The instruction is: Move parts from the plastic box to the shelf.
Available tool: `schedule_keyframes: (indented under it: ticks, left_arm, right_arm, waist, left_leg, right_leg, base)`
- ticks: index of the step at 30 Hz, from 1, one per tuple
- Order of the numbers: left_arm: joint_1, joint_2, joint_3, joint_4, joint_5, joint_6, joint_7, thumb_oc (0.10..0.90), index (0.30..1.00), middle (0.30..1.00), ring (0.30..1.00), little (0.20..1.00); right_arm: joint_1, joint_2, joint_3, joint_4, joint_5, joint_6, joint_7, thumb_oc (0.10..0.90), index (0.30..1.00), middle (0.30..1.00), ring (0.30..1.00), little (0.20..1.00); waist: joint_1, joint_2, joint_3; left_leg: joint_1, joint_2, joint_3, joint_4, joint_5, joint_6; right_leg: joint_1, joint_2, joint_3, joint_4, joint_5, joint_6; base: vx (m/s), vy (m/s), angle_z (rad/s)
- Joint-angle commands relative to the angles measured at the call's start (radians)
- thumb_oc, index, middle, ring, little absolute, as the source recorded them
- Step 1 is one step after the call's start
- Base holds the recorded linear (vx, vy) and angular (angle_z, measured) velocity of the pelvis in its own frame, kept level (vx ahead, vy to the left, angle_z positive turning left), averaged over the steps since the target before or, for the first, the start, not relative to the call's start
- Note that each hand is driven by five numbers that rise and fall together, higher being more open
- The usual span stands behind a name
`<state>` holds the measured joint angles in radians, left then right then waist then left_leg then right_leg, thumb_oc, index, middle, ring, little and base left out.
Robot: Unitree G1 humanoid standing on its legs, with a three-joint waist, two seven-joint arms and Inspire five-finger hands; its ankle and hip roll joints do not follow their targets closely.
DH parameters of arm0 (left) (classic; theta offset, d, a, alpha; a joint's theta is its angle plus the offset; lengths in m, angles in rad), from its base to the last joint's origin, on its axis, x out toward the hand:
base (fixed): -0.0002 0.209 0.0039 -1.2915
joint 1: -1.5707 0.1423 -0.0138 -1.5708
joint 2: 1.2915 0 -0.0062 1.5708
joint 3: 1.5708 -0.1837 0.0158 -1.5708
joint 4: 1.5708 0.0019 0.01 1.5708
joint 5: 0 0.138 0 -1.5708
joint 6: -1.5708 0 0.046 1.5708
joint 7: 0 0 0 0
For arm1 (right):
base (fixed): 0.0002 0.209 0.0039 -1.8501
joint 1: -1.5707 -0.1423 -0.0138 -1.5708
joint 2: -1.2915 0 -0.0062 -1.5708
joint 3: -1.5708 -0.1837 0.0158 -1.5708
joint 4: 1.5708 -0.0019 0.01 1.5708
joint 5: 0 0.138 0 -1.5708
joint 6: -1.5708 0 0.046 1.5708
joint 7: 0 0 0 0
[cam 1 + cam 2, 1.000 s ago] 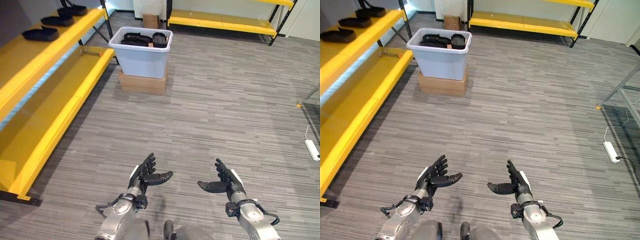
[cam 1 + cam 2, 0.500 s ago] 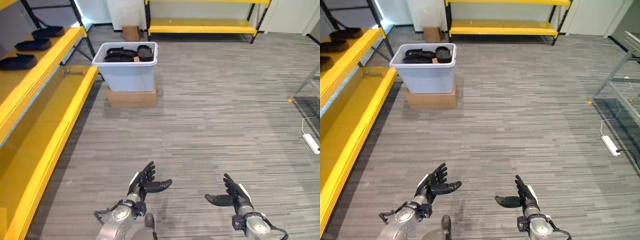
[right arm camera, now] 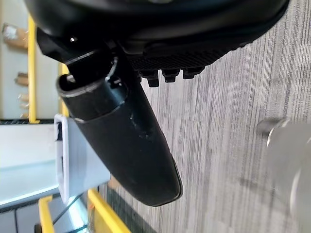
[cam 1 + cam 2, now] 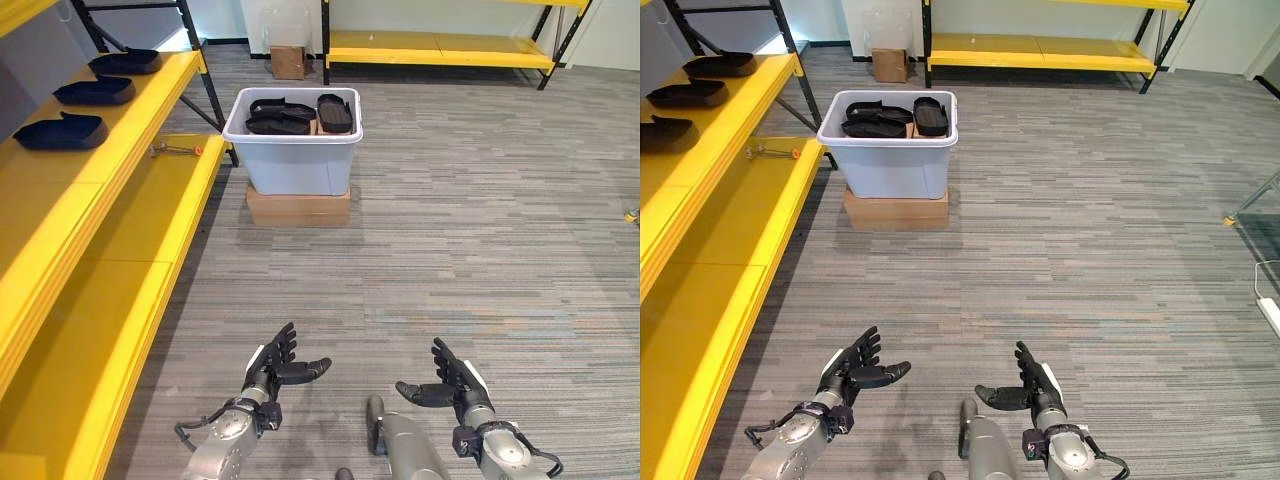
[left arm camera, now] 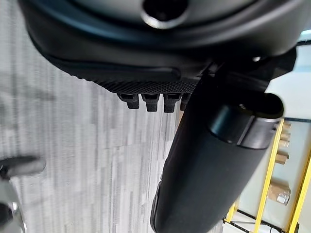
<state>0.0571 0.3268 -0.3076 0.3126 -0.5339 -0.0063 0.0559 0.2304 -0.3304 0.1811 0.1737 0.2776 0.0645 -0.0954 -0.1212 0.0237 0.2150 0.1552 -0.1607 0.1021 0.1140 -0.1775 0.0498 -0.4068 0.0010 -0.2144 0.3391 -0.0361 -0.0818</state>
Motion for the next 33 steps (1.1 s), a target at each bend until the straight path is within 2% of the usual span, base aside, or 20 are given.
schedule_keyframes:
  ticks: [1, 2, 3, 6, 8, 9, 10, 11, 12, 14, 16, 18, 19, 21, 22, 24, 27, 30, 32, 33]
  left_arm:
    - [-0.032, 0.017, 0.035, -0.157, 0.020, -0.101, -0.034, 0.900, 1.000, 1.000, 1.000, 1.000]
    - [-0.032, 0.016, 0.035, -0.157, 0.020, -0.101, -0.034, 0.900, 1.000, 1.000, 1.000, 1.000]
    - [-0.026, 0.007, 0.025, -0.152, 0.005, -0.093, -0.044, 0.900, 1.000, 1.000, 1.000, 1.000]
    - [-0.030, 0.000, 0.019, -0.154, 0.005, -0.093, -0.043, 0.900, 1.000, 1.000, 1.000, 1.000]
    - [-0.037, -0.005, 0.006, -0.146, -0.007, -0.096, -0.037, 0.900, 1.000, 1.000, 1.000, 1.000]
    - [-0.034, -0.010, 0.011, -0.154, -0.013, -0.095, -0.033, 0.900, 1.000, 1.000, 1.000, 1.000]
    - [-0.041, -0.008, 0.004, -0.161, -0.017, -0.093, -0.030, 0.900, 1.000, 1.000, 1.000, 1.000]
    - [-0.050, -0.006, 0.000, -0.160, -0.018, -0.093, -0.025, 0.900, 1.000, 1.000, 1.000, 1.000]
    - [-0.050, -0.003, 0.004, -0.163, -0.019, -0.091, -0.022, 0.900, 1.000, 1.000, 1.000, 1.000]
    - [-0.039, 0.000, 0.000, -0.178, -0.028, -0.090, -0.010, 0.900, 1.000, 1.000, 1.000, 1.000]
    - [-0.029, 0.007, 0.000, -0.178, -0.035, -0.089, -0.005, 0.900, 1.000, 1.000, 1.000, 1.000]
    - [-0.019, 0.011, -0.002, -0.171, -0.035, -0.091, 0.000, 0.900, 1.000, 1.000, 1.000, 1.000]
    - [-0.013, 0.011, 0.003, -0.170, -0.031, -0.092, 0.001, 0.900, 1.000, 1.000, 1.000, 1.000]
    - [-0.010, 0.010, 0.007, -0.169, -0.024, -0.091, 0.001, 0.900, 1.000, 1.000, 1.000, 1.000]
    - [-0.012, 0.010, 0.014, -0.171, -0.023, -0.090, -0.002, 0.900, 1.000, 1.000, 1.000, 1.000]
    - [-0.006, 0.010, 0.010, -0.170, -0.021, -0.091, -0.012, 0.900, 1.000, 1.000, 1.000, 1.000]
    - [-0.032, 0.020, -0.007, -0.172, -0.022, -0.090, -0.019, 0.900, 1.000, 1.000, 1.000, 1.000]
    - [-0.045, 0.021, -0.020, -0.170, -0.024, -0.090, -0.017, 0.900, 1.000, 1.000, 1.000, 1.000]
    - [-0.064, 0.033, -0.030, -0.175, -0.012, -0.088, -0.009, 0.900, 1.000, 1.000, 1.000, 1.000]
    - [-0.065, 0.038, -0.033, -0.177, -0.011, -0.087, -0.006, 0.900, 1.000, 1.000, 1.000, 1.000]
  right_arm:
    - [-0.065, -0.017, -0.032, -0.064, 0.001, -0.091, 0.011, 0.900, 1.000, 1.000, 1.000, 1.000]
    - [-0.065, -0.017, -0.032, -0.064, 0.001, -0.091, 0.011, 0.900, 1.000, 1.000, 1.000, 1.000]
    - [-0.055, -0.024, -0.026, -0.066, 0.010, -0.087, 0.023, 0.900, 1.000, 1.000, 1.000, 1.000]
    - [-0.063, -0.032, -0.025, -0.065, 0.011, -0.089, 0.018, 0.900, 1.000, 1.000, 1.000, 1.000]
    - [-0.078, -0.050, -0.012, -0.077, 0.002, -0.092, 0.017, 0.900, 1.000, 1.000, 1.000, 1.000]
    - [-0.081, -0.066, -0.014, -0.086, -0.003, -0.090, 0.018, 0.900, 1.000, 1.000, 1.000, 1.000]
    - [-0.084, -0.073, -0.015, -0.090, 0.013, -0.097, 0.018, 0.900, 1.000, 1.000, 1.000, 1.000]
    - [-0.088, -0.082, -0.012, -0.094, 0.014, -0.101, 0.012, 0.900, 1.000, 1.000, 1.000, 1.000]
    - [-0.088, -0.087, -0.015, -0.097, 0.006, -0.099, 0.009, 0.900, 1.000, 1.000, 1.000, 1.000]
    - [-0.081, -0.085, -0.015, -0.094, 0.010, -0.097, -0.009, 0.900, 1.000, 1.000, 1.000, 1.000]
    - [-0.082, -0.081, -0.014, -0.087, 0.009, -0.100, -0.023, 0.900, 1.000, 1.000, 1.000, 1.000]
    - [-0.089, -0.072, -0.005, -0.073, 0.000, -0.102, -0.028, 0.900, 1.000, 1.000, 1.000, 1.000]
    - [-0.090, -0.069, 0.001, -0.068, -0.004, -0.105, -0.028, 0.900, 1.000, 1.000, 1.000, 1.000]
    - [-0.092, -0.067, 0.000, -0.058, -0.012, -0.101, -0.025, 0.900, 1.000, 1.000, 1.000, 1.000]
    - [-0.093, -0.066, -0.004, -0.060, -0.014, -0.098, -0.017, 0.900, 1.000, 1.000, 1.000, 1.000]
    - [-0.090, -0.058, -0.002, -0.061, -0.023, -0.092, -0.001, 0.900, 1.000, 1.000, 1.000, 1.000]
    - [-0.088, -0.043, -0.007, -0.074, -0.016, -0.088, 0.008, 0.900, 1.000, 1.000, 1.000, 1.000]
    - [-0.093, -0.031, -0.002, -0.081, -0.007, -0.090, 0.011, 0.900, 1.000, 1.000, 1.000, 1.000]
    - [-0.107, -0.012, 0.017, -0.085, -0.009, -0.094, 0.017, 0.900, 1.000, 1.000, 1.000, 1.000]
    - [-0.110, -0.010, 0.023, -0.087, -0.012, -0.094, 0.016, 0.900, 1.000, 1.000, 1.000, 1.000]
  waist:
    - [-0.004, -0.063, -0.013]
    - [-0.004, -0.061, -0.013]
    - [-0.010, -0.066, -0.033]
    - [-0.010, -0.059, -0.032]
    - [-0.023, -0.048, -0.032]
    - [-0.019, -0.044, -0.045]
    - [-0.011, -0.056, -0.032]
    - [0.005, -0.070, -0.011]
    - [0.028, -0.087, 0.002]
    - [0.059, -0.103, 0.018]
    - [0.087, -0.125, 0.021]
    - [0.111, -0.121, 0.017]
    - [0.123, -0.107, 0.007]
    - [0.134, -0.096, -0.008]
    - [0.136, -0.096, -0.016]
    - [0.137, -0.090, -0.038]
    - [0.134, -0.104, -0.058]
    - [0.131, -0.107, -0.071]
    - [0.119, -0.089, -0.052]
    - [0.110, -0.072, -0.038]
  left_leg:
    - [0.026, 0.126, -0.056, 0.115, -0.056, -0.006]
    - [0.028, 0.128, -0.056, 0.115, -0.057, -0.007]
    - [0.052, 0.144, -0.069, 0.164, -0.047, -0.032]
    - [0.041, 0.150, -0.070, 0.210, -0.027, -0.042]
    - [0.035, 0.175, -0.090, 0.258, 0.037, -0.061]
    - [-0.029, 0.201, -0.099, 0.457, 0.194, -0.101]
    - [-0.102, 0.201, -0.108, 0.581, 0.260, -0.113]
    - [-0.156, 0.200, -0.117, 0.708, 0.277, -0.113]
    - [-0.224, 0.185, -0.117, 0.757, 0.239, -0.100]
    - [-0.346, 0.173, -0.103, 0.714, 0.171, -0.063]
    - [-0.417, 0.239, -0.099, 0.501, 0.164, -0.041]
    - [-0.395, 0.277, -0.119, 0.211, 0.203, -0.045]
    - [-0.387, 0.311, -0.143, 0.037, 0.277, -0.063]
    - [-0.373, 0.311, -0.168, -0.067, 0.312, -0.079]
    - [-0.363, 0.307, -0.169, -0.055, 0.324, -0.085]
    - [-0.335, 0.292, -0.166, -0.046, 0.288, -0.075]
    - [-0.356, 0.225, -0.119, 0.052, 0.219, -0.054]
    - [-0.359, 0.193, -0.100, 0.089, 0.166, -0.032]
    - [-0.294, 0.155, -0.082, 0.131, 0.072, 0.023]
    - [-0.267, 0.157, -0.079, 0.126, 0.062, 0.035]
  right_leg:
    - [0.126, -0.116, 0.071, -0.214, 0.182, 0.173]
    - [0.128, -0.114, 0.070, -0.214, 0.181, 0.173]
    - [0.163, -0.063, 0.113, -0.194, 0.164, 0.140]
    - [0.145, -0.055, 0.119, -0.158, 0.156, 0.136]
    - [0.139, -0.010, 0.159, -0.106, 0.121, 0.102]
    - [0.173, 0.019, 0.176, -0.073, 0.056, 0.060]
    - [0.195, 0.017, 0.182, -0.071, 0.045, 0.040]
    - [0.220, 0.026, 0.195, -0.062, 0.030, 0.022]
    - [0.247, 0.025, 0.202, -0.058, 0.012, 0.014]
    - [0.298, 0.016, 0.212, -0.068, -0.001, 0.019]
    - [0.357, 0.006, 0.236, -0.094, -0.020, 0.034]
    - [0.400, 0.013, 0.258, -0.106, -0.047, 0.045]
    - [0.441, 0.020, 0.269, -0.124, -0.065, 0.054]
    - [0.490, 0.012, 0.283, -0.135, -0.070, 0.063]
    - [0.520, 0.003, 0.298, -0.143, -0.068, 0.071]
    - [0.538, -0.027, 0.316, -0.131, -0.069, 0.092]
    - [0.556, -0.099, 0.331, -0.115, 0.027, 0.142]
    - [0.533, -0.127, 0.343, -0.072, 0.081, 0.161]
    - [0.399, -0.125, 0.332, 0.228, 0.258, 0.191]
    - [0.343, -0.116, 0.316, 0.299, 0.276, 0.192]
  base:
    - [0.30, -0.062, 0.09]
    - [0.54, -0.165, 0.27]
    - [0.40, -0.136, 0.42]
    - [0.26, -0.073, 0.20]
    - [0.34, -0.162, -0.14]
    - [0.45, -0.285, -0.36]
    - [0.43, -0.323, -0.34]
    - [0.26, -0.247, -0.11]
    - [0.27, -0.200, -0.08]
    - [0.33, -0.093, -0.15]
    - [0.43, 0.028, -0.53]
    - [0.49, 0.154, -0.43]
    - [0.51, 0.186, -0.31]
    - [0.50, 0.201, -0.27]
    - [0.48, 0.236, -0.62]
    - [0.45, 0.260, -0.74]
    - [0.40, 0.249, -0.43]
    - [0.31, 0.208, -0.14]
    - [0.46, 0.351, -0.22]
    - [0.39, 0.321, 0.02]
